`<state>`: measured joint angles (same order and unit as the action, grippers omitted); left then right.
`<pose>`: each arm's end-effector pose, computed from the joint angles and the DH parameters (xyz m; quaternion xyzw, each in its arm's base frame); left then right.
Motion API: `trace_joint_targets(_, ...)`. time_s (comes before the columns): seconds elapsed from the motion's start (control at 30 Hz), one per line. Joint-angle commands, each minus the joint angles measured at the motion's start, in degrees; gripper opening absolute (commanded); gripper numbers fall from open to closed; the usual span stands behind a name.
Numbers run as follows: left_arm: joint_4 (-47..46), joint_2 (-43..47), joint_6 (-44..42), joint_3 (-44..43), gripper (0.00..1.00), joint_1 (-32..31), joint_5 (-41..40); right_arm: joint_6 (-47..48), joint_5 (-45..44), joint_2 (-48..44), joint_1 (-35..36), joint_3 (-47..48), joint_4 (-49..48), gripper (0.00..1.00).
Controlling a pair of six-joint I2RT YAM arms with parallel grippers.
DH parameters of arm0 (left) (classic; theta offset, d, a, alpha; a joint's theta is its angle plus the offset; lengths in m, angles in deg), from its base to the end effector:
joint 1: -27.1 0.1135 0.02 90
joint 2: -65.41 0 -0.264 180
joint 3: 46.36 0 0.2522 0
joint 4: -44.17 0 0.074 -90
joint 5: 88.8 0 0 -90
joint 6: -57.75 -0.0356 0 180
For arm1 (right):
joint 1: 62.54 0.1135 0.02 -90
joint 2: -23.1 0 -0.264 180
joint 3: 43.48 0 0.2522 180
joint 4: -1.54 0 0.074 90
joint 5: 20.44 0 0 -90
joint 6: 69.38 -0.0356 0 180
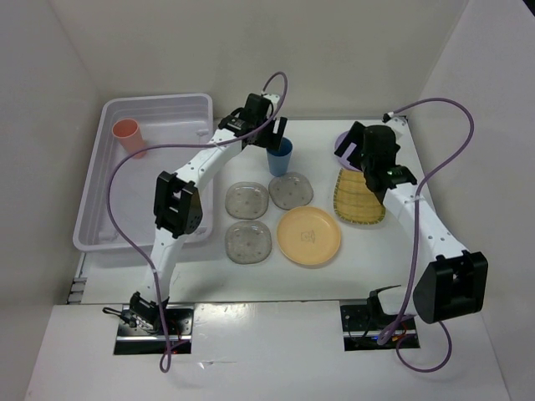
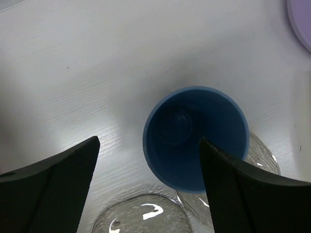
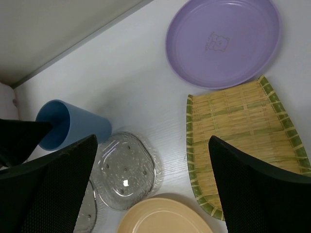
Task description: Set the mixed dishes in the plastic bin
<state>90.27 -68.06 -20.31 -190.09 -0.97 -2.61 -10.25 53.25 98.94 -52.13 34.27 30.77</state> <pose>0.4763 -0.2513 0.2859 0.1099 0.8832 -0.1278 0.4377 0.3004 0.0450 0.3282 0.2228 0.8189 0.0681 0.5245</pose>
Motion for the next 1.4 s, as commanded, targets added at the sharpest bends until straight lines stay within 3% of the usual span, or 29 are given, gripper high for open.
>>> trace_joint_targets(0.0,1.1,-2.6,-0.9,-5.3,0.89,-0.2,-2.3,-1.0,-0.9,-3.1,-0.5,-1.1,-1.3,0.99)
trace_joint_targets(0.23,4.0,-5.5,-1.4,-10.1,0.66,-0.2,-1.8,-1.0,-2.0,-4.2,-0.5,-1.7,-1.3,0.99)
trace_joint_targets(0.7,4.6,-6.0,-2.5,-8.4,0.59,-0.2,-0.6,-1.0,-2.5,-4.2,-0.5,-2.2,-0.8,0.99)
trace_joint_targets(0.77,4.6,-6.0,-2.5,-7.8,0.49,-0.2,-0.6,-1.0,-2.5,-4.7,-0.5,-2.2,-0.8,0.99)
trace_joint_targets(0.87,4.6,-6.0,-2.5,-7.2,0.43,-0.2,-0.6,-1.0,-2.5,-4.7,-0.5,-2.2,-0.8,0.99)
trace_joint_targets(0.97,4.6,-6.0,-2.5,-7.2,0.32,-0.2,-0.6,-1.0,-2.5,-4.7,-0.5,-2.2,-0.8,0.99)
trace_joint_targets(1.07,4.6,-6.0,-2.0,-7.8,0.13,-0.2,-0.6,-1.0,-2.5,-5.3,-0.5,-2.7,-0.8,0.99)
trace_joint_targets(1.1,5.3,-6.5,-2.0,-8.5,0.00,-0.2,-1.1,-1.0,-2.5,-6.0,-0.5,-2.7,-0.8,0.99)
trace_joint_targets(1.27,6.5,-5.0,-0.2,-12.4,0.00,0.5,-1.7,-1.0,-2.5,-6.5,-0.5,-2.7,-0.8,0.99)
trace_joint_targets(1.37,9.5,-4.3,0.4,-20.9,0.00,3.5,-1.7,-1.0,-2.5,-6.5,-0.5,-2.7,-0.8,0.99)
